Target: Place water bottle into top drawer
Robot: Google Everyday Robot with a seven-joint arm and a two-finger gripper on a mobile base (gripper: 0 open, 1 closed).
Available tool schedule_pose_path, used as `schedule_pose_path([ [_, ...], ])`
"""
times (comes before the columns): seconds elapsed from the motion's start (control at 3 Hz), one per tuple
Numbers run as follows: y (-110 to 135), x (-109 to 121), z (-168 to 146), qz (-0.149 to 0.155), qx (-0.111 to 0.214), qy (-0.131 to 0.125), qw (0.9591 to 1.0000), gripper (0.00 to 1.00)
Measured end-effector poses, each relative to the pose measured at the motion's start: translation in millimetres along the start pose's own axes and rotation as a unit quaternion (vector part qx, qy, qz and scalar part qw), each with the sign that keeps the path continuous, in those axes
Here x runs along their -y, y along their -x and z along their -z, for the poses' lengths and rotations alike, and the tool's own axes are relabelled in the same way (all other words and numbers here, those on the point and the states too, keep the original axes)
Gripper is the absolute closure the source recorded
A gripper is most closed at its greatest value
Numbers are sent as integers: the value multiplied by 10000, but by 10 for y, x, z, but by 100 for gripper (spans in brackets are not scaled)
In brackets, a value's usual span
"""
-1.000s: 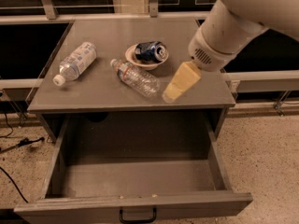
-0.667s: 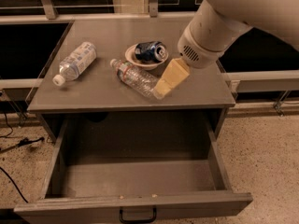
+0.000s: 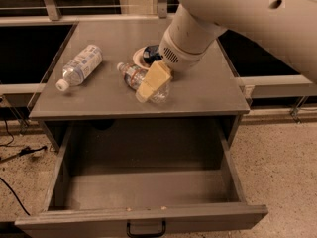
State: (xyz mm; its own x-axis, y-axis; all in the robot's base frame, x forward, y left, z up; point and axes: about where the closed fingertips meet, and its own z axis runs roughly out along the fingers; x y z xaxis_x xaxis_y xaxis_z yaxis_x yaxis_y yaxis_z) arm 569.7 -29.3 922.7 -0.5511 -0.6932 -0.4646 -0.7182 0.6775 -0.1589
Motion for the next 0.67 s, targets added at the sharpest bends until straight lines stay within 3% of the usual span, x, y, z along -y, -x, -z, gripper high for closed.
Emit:
schedule_pose_path([
  [0.67, 157, -145, -387, -182, 64, 408, 9990, 0],
])
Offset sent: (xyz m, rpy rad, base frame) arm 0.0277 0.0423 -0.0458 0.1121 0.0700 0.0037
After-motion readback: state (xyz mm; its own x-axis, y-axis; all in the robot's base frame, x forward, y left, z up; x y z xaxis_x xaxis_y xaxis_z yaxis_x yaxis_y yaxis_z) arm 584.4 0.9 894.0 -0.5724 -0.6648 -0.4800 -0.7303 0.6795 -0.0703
